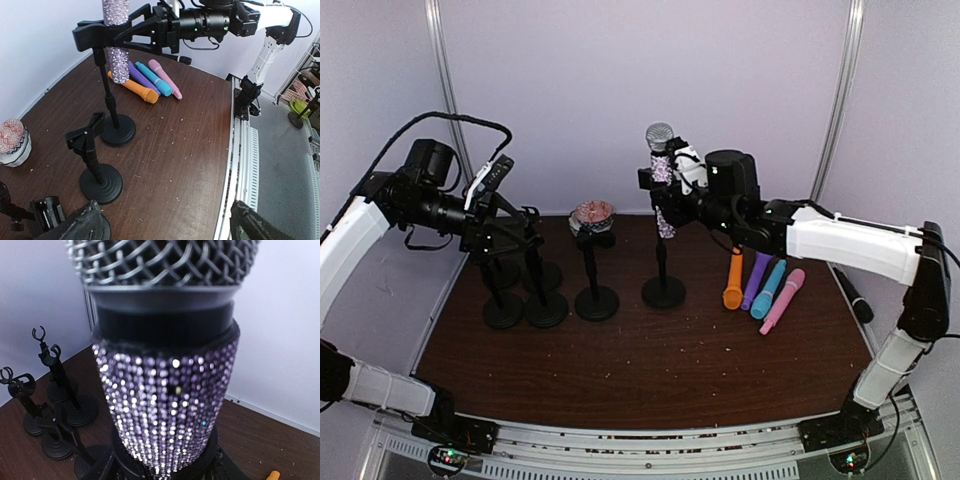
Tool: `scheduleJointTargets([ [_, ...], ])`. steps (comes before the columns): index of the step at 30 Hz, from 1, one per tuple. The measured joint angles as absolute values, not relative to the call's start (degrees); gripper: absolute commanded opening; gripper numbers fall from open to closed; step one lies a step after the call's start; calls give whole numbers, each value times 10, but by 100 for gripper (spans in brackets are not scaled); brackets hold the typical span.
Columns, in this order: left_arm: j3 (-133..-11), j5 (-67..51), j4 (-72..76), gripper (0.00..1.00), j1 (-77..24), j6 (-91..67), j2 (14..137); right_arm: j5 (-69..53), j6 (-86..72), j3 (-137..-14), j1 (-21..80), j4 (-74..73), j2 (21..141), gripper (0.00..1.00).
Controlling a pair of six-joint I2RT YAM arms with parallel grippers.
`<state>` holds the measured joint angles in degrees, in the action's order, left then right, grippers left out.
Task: Remove the microphone from the stand
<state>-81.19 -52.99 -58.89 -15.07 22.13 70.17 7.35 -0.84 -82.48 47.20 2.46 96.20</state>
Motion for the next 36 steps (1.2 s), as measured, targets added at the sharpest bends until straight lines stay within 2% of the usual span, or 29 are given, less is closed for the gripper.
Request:
scheduleJointTargets([
  [4,-801,-530,-563,97,-186,207,704,75,-31,-720,489,61,884,4],
  [9,-806,-530,-545,98,-245,198,740,78,-36,-632,543,121,828,3],
  [14,-835,-537,-540,98,-267,200,792,54,-52,-590,589,142,792,3],
  [17,-856,-548,-536,98,-275,212,802,28,-65,-588,594,136,782,7],
  [19,-868,-560,-536,98,-281,225,806,10,-70,-588,594,131,780,17],
  [21,-877,-572,-535,98,-286,242,811,-7,-70,-588,594,127,779,46],
  [23,-885,-583,-533,98,-289,258,823,-22,-68,-589,594,123,779,86],
  [25,-894,-595,-531,98,-291,275,842,-32,-69,-591,594,116,779,95],
  [27,-902,-606,-530,98,-293,289,864,-34,-69,-594,594,109,778,98],
  [30,-914,-615,-530,98,-296,310,895,-31,-70,-594,595,99,764,96],
  [36,-956,-623,-528,98,-313,341,936,-25,-75,-610,597,101,733,82],
])
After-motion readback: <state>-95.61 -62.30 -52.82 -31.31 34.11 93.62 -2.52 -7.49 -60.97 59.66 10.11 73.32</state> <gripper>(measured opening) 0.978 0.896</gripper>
